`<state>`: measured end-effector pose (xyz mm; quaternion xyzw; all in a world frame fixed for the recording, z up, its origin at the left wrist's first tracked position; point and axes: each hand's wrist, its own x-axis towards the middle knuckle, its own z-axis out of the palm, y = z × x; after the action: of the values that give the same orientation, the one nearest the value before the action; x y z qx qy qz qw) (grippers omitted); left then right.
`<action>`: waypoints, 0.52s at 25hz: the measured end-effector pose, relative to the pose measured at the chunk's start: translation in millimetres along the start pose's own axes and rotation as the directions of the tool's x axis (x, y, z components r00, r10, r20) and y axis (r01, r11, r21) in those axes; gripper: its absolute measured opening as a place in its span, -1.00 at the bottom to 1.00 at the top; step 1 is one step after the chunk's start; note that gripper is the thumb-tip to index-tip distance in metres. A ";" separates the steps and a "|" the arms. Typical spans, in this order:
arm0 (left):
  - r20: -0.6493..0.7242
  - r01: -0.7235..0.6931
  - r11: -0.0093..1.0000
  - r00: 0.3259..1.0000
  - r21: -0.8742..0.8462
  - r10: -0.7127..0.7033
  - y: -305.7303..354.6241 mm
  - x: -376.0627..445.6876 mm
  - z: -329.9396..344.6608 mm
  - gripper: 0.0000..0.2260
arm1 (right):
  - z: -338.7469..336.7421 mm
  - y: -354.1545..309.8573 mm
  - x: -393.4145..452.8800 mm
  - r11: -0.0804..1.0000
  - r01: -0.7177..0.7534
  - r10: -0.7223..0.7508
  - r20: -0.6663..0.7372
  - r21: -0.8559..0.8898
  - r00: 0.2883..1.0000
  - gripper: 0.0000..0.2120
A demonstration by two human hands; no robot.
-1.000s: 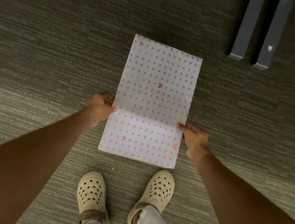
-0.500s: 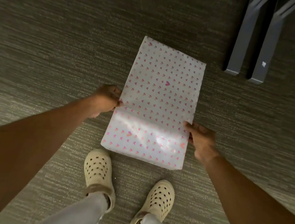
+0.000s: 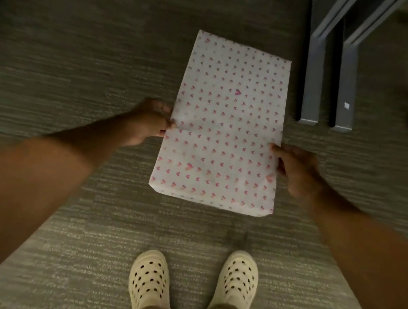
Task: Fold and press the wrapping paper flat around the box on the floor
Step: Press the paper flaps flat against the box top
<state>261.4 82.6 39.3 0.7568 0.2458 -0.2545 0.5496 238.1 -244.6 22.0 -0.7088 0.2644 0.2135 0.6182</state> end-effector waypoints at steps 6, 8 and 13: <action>-0.054 -0.052 0.997 0.997 -0.057 0.049 31.8 68.9 6.5 -0.86 | 3.9 -38.9 87.3 0.995 0.094 -0.093 -0.012 0.026 0.996 -0.60; -0.049 -0.078 0.996 0.996 -0.051 0.076 38.1 90.3 2.8 -0.86 | 12.1 -49.4 112.4 0.994 0.105 -0.105 -0.018 0.005 0.994 -0.47; -0.086 -0.089 0.995 0.993 -0.038 0.086 53.8 138.7 -1.7 -0.88 | 24.9 -70.5 165.1 0.990 0.140 -0.141 -0.056 -0.027 0.988 -0.47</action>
<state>400.6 82.3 -13.2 0.7652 0.2406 -0.1929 0.5652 410.7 -231.5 -31.6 -0.7385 0.2290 0.1518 0.6157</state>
